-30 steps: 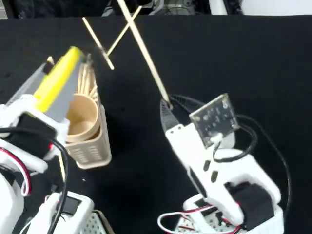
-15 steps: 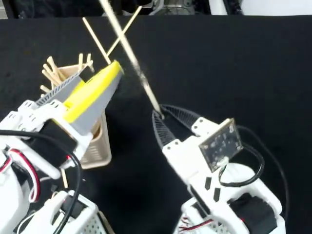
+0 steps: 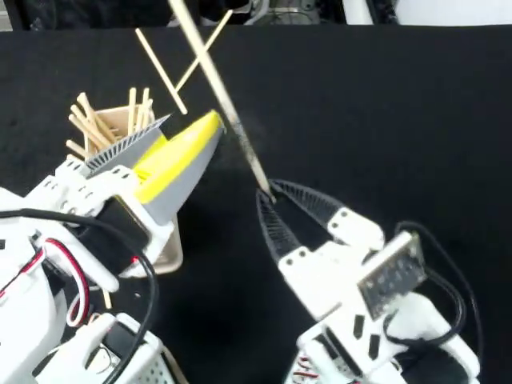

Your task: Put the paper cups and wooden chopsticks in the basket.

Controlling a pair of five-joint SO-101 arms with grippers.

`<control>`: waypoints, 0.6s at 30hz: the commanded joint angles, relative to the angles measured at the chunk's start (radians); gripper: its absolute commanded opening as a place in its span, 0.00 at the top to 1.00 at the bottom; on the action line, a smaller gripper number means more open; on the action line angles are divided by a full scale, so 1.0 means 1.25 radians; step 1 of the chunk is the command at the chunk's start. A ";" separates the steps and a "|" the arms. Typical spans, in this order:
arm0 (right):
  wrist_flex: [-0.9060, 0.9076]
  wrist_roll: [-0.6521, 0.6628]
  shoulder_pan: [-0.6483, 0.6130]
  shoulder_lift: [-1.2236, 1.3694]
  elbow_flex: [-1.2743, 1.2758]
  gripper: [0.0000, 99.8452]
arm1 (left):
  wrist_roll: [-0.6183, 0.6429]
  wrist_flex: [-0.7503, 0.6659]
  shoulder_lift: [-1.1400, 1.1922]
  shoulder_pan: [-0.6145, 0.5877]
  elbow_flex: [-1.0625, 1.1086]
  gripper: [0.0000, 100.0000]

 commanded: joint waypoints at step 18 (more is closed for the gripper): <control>-0.006 -0.005 -0.125 -0.015 0.057 0.99 | -0.020 -0.097 0.004 0.001 0.096 0.83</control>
